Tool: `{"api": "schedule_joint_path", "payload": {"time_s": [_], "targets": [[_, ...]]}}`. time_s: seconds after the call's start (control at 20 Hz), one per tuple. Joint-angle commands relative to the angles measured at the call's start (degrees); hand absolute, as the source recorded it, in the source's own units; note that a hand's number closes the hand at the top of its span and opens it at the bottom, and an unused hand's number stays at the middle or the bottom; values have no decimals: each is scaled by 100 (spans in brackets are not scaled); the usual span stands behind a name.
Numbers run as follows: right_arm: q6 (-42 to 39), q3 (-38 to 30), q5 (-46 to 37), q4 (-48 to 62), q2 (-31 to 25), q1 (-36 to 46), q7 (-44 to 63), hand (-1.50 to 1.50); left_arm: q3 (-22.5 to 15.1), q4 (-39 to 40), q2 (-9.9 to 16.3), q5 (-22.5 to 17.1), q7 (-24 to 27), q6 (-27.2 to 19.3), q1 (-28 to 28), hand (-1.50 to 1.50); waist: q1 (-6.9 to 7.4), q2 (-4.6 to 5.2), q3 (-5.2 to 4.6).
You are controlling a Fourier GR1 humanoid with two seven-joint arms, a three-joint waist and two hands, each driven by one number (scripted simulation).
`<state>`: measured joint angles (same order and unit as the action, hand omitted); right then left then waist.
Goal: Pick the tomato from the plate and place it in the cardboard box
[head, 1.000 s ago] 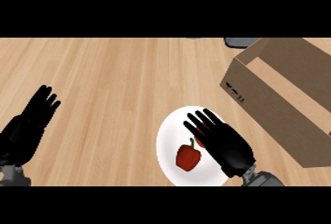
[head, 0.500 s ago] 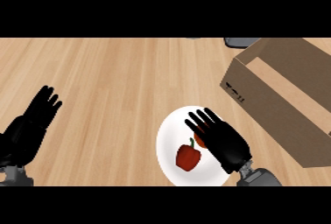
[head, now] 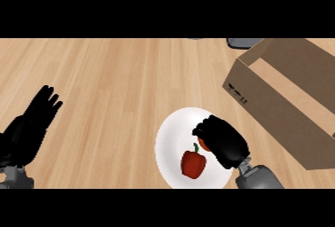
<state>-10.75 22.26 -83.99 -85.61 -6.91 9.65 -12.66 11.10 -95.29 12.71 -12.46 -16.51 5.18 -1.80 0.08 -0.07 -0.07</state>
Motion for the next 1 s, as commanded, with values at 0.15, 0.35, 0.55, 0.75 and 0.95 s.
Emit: {"api": "schedule_joint_path", "payload": {"time_s": [0.15, 0.35, 0.55, 0.75, 0.95], "targets": [[500, -138, 8, 353, 94, 232, -443, 150, 88, -281, -42, -61, -267, -8, -7, 0, 5, 3, 8], [244, -128, -70, -46, -39, 66, -529, 150, 111, 254, -78, 82, 169, 182, -38, 0, -11, 4, 7], [-64, -297, 15, 55, 298, 120, -127, 150, -80, -85, -236, 328, -170, -205, -109, 0, -12, 0, 7], [-1100, -1122, 672, 654, 678, 390, 1470, 150, 53, 26, -88, 106, -23, 85, -40, 0, 42, 20, 5], [-1524, -1220, 1126, 277, 687, 795, 2804, 150, -59, 44, -254, 218, 179, 63, 142, 0, 27, -5, 4]]}}
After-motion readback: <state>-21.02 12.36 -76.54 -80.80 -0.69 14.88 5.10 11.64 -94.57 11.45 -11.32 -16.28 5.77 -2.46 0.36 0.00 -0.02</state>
